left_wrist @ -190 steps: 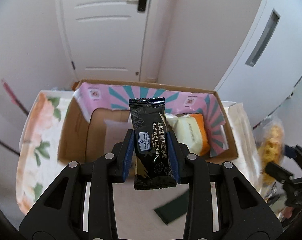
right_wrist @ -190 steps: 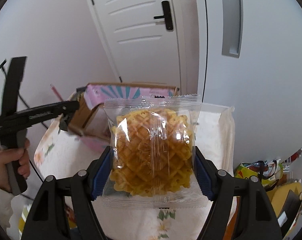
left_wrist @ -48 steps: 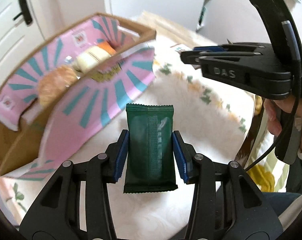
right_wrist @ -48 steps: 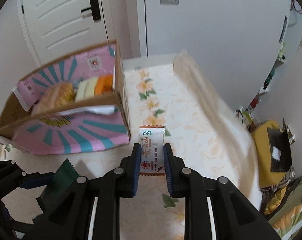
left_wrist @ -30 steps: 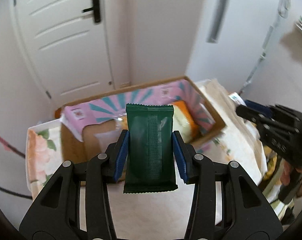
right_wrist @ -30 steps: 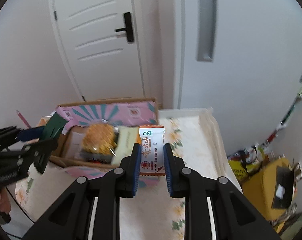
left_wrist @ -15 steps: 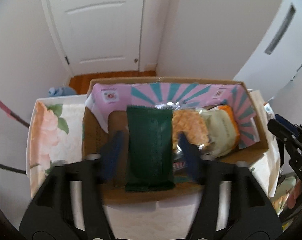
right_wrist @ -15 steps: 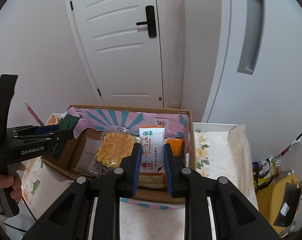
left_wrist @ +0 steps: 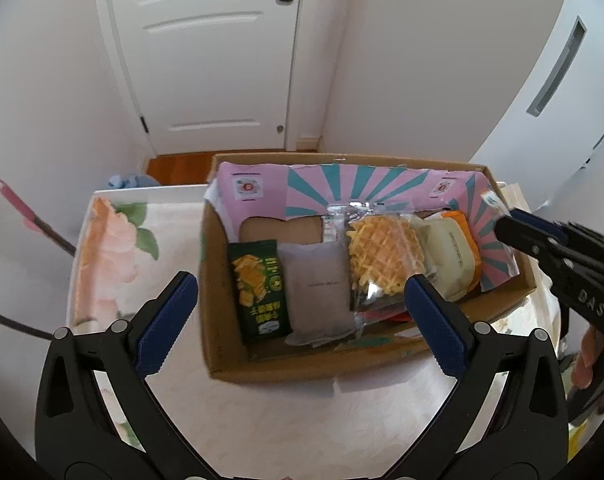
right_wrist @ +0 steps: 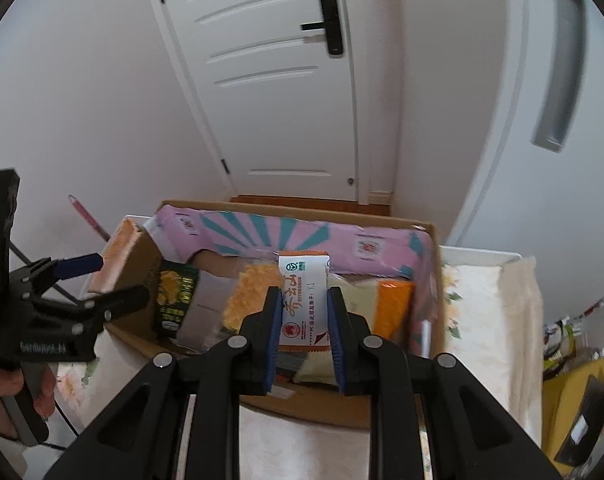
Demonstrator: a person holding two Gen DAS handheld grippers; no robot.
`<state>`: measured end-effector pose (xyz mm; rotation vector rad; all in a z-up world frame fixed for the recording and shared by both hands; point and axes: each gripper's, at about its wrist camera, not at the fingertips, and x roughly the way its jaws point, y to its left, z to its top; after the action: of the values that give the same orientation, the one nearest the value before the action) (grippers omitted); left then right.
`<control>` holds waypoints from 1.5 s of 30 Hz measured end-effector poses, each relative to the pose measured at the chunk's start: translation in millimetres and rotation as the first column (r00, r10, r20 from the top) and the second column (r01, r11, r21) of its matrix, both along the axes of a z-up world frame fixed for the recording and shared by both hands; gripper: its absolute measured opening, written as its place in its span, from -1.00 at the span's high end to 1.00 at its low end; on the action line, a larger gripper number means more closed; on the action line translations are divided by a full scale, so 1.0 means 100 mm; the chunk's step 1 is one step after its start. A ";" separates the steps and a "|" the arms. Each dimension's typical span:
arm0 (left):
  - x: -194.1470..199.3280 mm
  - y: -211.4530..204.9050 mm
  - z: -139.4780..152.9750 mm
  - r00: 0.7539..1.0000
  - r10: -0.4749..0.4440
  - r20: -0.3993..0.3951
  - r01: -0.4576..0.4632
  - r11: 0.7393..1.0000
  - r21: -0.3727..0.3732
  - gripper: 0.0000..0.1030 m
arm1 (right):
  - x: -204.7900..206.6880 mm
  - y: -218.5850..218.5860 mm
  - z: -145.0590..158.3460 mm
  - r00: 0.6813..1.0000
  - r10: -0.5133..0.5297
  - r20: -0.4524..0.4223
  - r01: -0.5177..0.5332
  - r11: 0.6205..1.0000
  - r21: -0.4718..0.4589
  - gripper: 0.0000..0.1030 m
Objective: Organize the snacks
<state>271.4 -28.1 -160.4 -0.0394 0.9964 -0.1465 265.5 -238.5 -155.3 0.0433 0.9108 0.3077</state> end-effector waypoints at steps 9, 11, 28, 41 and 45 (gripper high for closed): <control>-0.13 0.15 0.08 1.000 0.022 0.019 -0.023 0.998 0.055 -0.99 | 0.32 0.45 -0.01 0.984 0.172 -0.048 -0.170 0.985 0.041 0.60; -0.15 0.19 0.08 0.999 0.030 0.020 -0.031 0.998 0.061 -0.99 | 0.43 0.57 -0.05 0.974 0.214 -0.070 -0.210 0.976 0.056 0.60; -0.58 0.26 0.38 0.992 0.066 0.110 -0.074 0.995 0.073 -0.99 | 0.11 0.40 0.04 0.987 0.158 -0.019 -0.157 0.986 0.058 -0.82; -1.33 -0.16 1.25 0.947 0.034 0.319 -0.044 0.999 0.024 -0.99 | -0.92 -0.19 0.96 0.981 -0.015 0.194 0.010 1.000 0.027 -0.82; -1.62 -0.27 1.47 0.923 0.043 0.381 -0.052 0.999 0.015 -0.99 | -1.29 -0.36 1.19 0.965 -0.072 0.251 0.069 0.997 0.022 -0.82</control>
<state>109.2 -55.0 -13.4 -0.0109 0.6065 -0.0919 136.1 -274.3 -36.7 0.0474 0.6536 0.2466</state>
